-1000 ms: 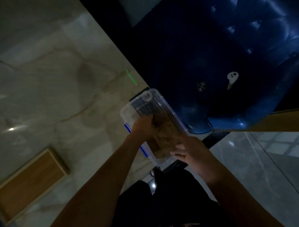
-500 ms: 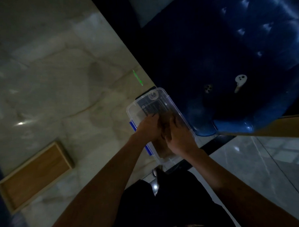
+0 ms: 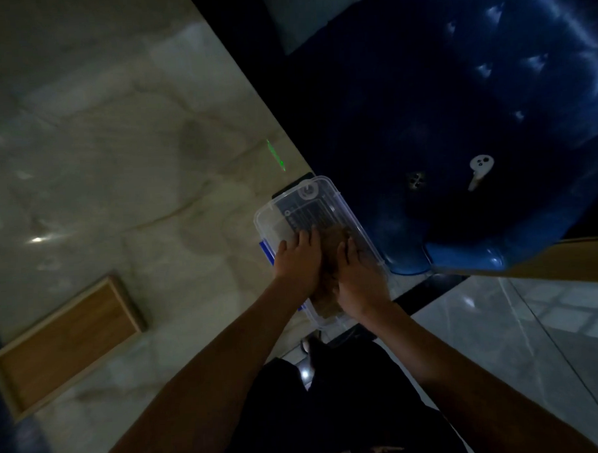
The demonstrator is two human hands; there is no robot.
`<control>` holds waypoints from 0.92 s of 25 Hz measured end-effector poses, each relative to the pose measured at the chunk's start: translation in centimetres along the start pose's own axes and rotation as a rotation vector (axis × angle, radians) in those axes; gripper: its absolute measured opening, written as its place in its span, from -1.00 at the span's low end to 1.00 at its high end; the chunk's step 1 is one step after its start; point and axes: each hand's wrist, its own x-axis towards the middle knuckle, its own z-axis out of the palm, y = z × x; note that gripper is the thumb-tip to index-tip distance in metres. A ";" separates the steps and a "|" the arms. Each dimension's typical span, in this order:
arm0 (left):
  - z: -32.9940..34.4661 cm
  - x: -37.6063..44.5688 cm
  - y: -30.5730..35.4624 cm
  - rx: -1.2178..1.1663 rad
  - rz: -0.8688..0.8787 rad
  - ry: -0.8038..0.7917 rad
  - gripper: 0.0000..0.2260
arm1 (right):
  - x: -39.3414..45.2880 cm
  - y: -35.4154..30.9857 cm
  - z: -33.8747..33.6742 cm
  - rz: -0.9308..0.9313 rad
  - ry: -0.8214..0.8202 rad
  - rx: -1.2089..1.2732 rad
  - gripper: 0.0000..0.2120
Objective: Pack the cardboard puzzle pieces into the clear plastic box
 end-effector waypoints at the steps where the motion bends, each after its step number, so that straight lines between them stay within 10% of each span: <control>1: 0.1 -0.3 0.1 0.010 -0.011 0.034 -0.19 | 0.0 -0.1 0.1 0.008 0.006 -0.002 -0.18; 9: 3.5 -5.8 -0.9 0.030 0.074 0.179 -0.31 | 1.0 -1.2 -1.2 0.064 -0.062 -0.037 -0.22; 15: 5.9 -10.9 -3.3 -0.318 -0.234 0.323 -0.34 | 1.1 -3.7 -1.2 0.114 -0.043 -0.139 -0.28; 23: 12.9 -20.3 -8.8 -0.352 -0.604 -0.031 -0.37 | 0.7 -3.0 -2.5 0.033 0.061 -0.360 -0.57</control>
